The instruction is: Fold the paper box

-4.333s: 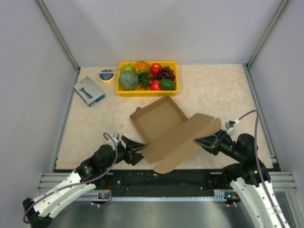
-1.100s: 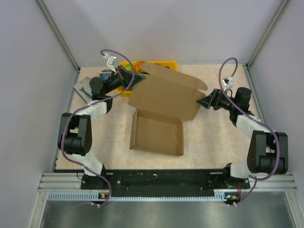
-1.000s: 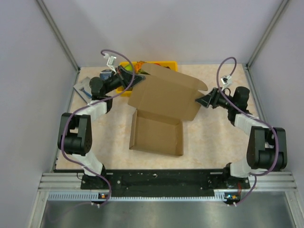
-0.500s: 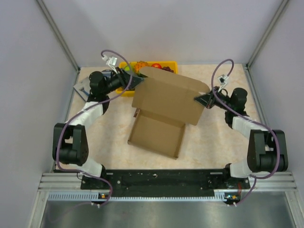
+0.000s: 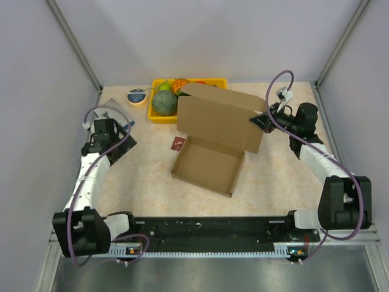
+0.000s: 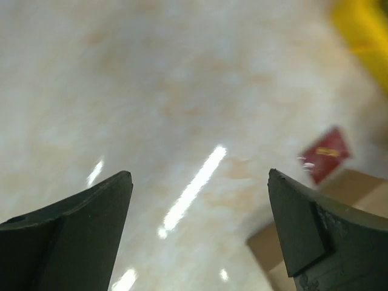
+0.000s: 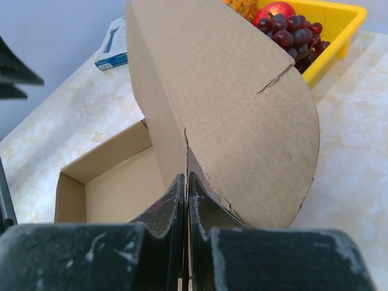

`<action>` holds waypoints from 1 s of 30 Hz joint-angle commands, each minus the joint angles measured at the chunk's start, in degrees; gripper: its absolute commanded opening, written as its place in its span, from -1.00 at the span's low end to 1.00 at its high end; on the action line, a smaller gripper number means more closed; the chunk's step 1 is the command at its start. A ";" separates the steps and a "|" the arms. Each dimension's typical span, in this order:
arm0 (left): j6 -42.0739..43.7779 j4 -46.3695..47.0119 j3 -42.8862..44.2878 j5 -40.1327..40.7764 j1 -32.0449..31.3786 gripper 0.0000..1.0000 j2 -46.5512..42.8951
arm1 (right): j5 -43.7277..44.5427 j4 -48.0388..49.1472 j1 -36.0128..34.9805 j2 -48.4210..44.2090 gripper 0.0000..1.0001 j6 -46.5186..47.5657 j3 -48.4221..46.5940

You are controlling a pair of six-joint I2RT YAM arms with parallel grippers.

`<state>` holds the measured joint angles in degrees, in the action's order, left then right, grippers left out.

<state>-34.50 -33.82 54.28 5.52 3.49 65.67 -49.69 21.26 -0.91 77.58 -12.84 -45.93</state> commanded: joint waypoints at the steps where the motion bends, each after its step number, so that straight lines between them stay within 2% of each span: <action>1: -6.88 -16.81 -4.35 8.91 11.96 0.96 0.16 | 1.09 -1.05 -0.94 -2.35 -1.00 2.04 -3.20; 2: -7.68 -16.63 -6.19 5.50 17.03 0.96 -0.10 | 0.74 0.87 -1.03 -2.43 -1.00 0.46 -2.85; 5: -9.35 -15.57 -7.61 5.20 22.43 0.96 -1.59 | -0.32 2.21 -1.11 -2.70 -1.00 -0.61 -3.19; 7: -8.75 -14.96 -7.00 5.38 22.79 0.96 -1.25 | 1.08 0.63 -1.11 -2.87 -1.00 0.27 -3.64; 10: -4.70 -14.78 -4.02 0.29 21.66 0.96 1.47 | 6.53 -6.13 0.54 -1.48 -1.00 6.15 -5.04; 13: -5.92 -13.91 -2.95 -3.75 19.90 0.97 2.53 | -1.00 -0.62 6.16 2.12 -1.00 1.96 -5.48; 16: -6.46 -10.13 -4.97 -5.26 15.43 0.96 0.95 | -9.18 -1.20 7.94 2.84 -1.00 0.53 -6.62; 17: -6.37 -7.95 -4.97 -5.26 11.41 0.93 0.78 | -10.59 -3.13 8.03 2.84 -1.00 3.15 -7.76; 19: -5.32 -4.95 -4.54 -7.34 6.91 0.90 1.74 | -12.01 -9.43 8.03 3.01 -1.00 5.36 -8.91; 21: -1.57 3.03 -3.92 -11.30 -0.21 0.80 5.41 | -10.87 -11.75 8.03 2.93 -1.00 8.26 -9.44; 22: 0.64 4.63 -0.61 -15.23 -2.41 0.76 7.70 | -9.82 -12.89 8.03 2.93 -1.00 9.31 -9.35; 23: 2.06 4.38 2.12 -15.97 -6.69 0.75 10.42 | -7.98 -15.34 8.03 3.01 -1.00 10.37 -9.44; 25: 7.23 3.59 9.65 -18.25 -10.50 0.74 18.42 | -3.06 -19.39 8.03 2.49 -1.00 12.22 -9.96; 26: 9.08 3.24 11.96 -13.56 -14.52 0.75 20.88 | -1.30 -20.89 8.03 1.97 -1.00 12.40 -9.53; 28: 13.05 1.92 18.01 -8.00 -17.36 0.78 27.74 | 4.24 -21.17 7.94 -0.14 -1.00 11.96 -8.74; 30: 14.80 3.14 20.68 -9.11 -18.60 0.79 33.61 | 10.89 -23.54 8.37 -1.81 -1.00 10.65 -8.38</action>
<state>-27.94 -33.65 68.40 -5.32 -11.94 91.70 -50.15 2.74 7.25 80.51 -3.97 -53.36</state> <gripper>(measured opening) 0.888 0.008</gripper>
